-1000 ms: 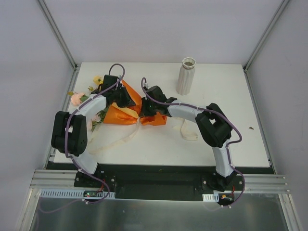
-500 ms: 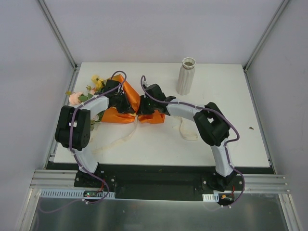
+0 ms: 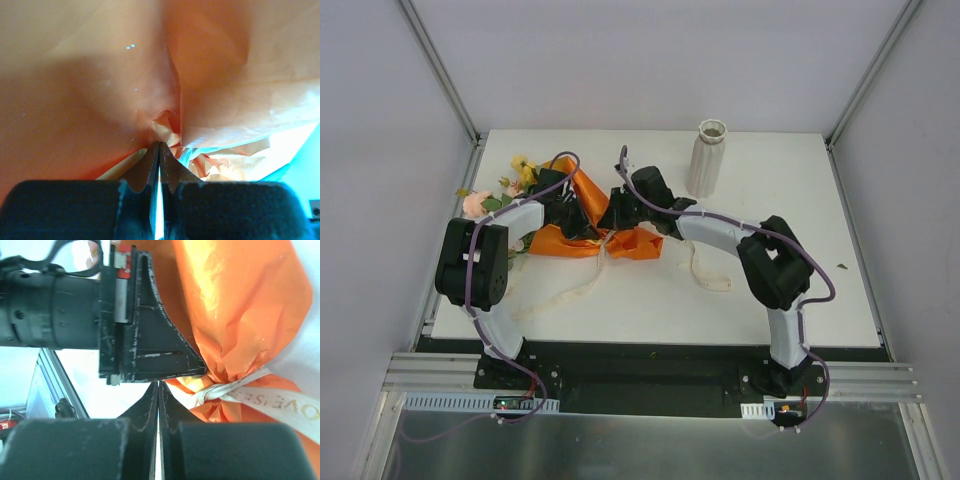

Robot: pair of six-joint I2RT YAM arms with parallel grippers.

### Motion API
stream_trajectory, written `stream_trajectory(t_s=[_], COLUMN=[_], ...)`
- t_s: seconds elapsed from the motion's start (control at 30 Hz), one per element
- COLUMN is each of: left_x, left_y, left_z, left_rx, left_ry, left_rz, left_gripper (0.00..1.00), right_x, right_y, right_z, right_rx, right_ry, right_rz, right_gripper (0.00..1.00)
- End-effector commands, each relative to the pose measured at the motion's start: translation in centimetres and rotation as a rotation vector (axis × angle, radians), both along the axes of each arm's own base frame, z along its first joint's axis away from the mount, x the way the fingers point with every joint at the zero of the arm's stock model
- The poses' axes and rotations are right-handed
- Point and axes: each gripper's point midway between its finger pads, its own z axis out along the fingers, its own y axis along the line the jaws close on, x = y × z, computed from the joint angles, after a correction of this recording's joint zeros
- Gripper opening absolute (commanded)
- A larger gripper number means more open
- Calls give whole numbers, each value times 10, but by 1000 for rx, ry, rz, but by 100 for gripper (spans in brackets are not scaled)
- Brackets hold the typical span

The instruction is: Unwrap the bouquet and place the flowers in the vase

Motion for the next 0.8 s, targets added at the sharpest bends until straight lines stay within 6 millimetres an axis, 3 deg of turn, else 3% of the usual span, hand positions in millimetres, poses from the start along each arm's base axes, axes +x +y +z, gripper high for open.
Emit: stream_trajectory(t_s=[0.0,0.03,0.17,0.27,0.33,0.6,0.77], left_x=[-6,-5,2,7,11,11,11], left_y=[-5,-6,-9,-3,7,30,26], left_z=[4,9,43,68,73,25,18], left_rx=[-30,-35,-85,-77,-44,-28,-55], left_ry=[8,-4,-58,-119,-153,-25,-2], left_rz=[-38,-40,-30,-12,7,43,47], left_gripper=[0,0,2,14,23,18,18], right_x=[8,16,9,7,7,-1,-1], right_y=[-15,-21,-29,-36,-38,-22,-22], right_z=[47,42,15,-2,-7,-17,-29], right_rx=[-5,-50,-131,-166,-171,-175,-205], right_ry=[-102,-101,-5,29,46,70,83], right_rz=[-51,-98,-126,-157,-168,-118,-116], right_gripper=[3,4,8,11,11,16,17])
